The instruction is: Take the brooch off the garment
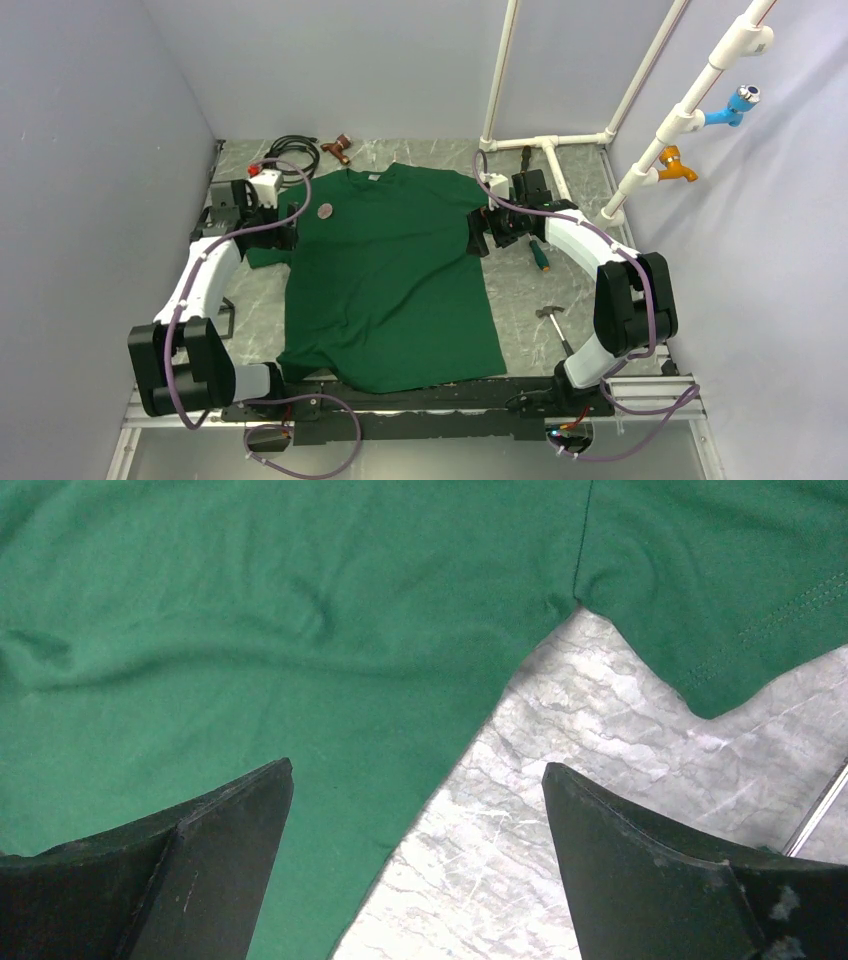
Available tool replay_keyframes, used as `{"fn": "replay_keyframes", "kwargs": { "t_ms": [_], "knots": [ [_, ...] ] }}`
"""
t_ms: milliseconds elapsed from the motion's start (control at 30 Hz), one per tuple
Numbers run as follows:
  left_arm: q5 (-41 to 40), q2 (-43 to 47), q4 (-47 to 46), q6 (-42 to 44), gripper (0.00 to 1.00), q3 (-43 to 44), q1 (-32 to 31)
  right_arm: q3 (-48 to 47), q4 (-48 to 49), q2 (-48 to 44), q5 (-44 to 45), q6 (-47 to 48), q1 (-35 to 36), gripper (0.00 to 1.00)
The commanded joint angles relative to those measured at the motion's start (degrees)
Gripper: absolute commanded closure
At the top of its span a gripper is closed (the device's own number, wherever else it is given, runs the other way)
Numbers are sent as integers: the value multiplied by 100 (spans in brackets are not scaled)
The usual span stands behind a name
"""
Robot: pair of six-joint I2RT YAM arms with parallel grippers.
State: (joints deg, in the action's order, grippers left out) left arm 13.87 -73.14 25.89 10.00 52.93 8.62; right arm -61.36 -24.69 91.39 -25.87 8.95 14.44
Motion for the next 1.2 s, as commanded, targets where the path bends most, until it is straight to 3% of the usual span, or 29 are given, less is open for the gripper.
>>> {"fn": "replay_keyframes", "kwargs": {
  "t_ms": [0,167,400,667,1167],
  "knots": [
    [-911,-355,-220,107,0,591,-563,-93,201,-19,-76,1,-2,0],
    [-1837,-951,-445,225,0,1172,-1424,-134,159,51,-117,14,-2,0],
    [-2791,-2441,-168,113,6,2582,-1995,-225,97,107,4,-11,-2,0],
    [-2889,-3867,323,-98,26,3781,-2195,-321,-16,193,47,-30,-2,0],
    [-2877,-4967,704,-172,45,4601,-2367,-349,-15,221,196,81,-2,0]
  ]
}}
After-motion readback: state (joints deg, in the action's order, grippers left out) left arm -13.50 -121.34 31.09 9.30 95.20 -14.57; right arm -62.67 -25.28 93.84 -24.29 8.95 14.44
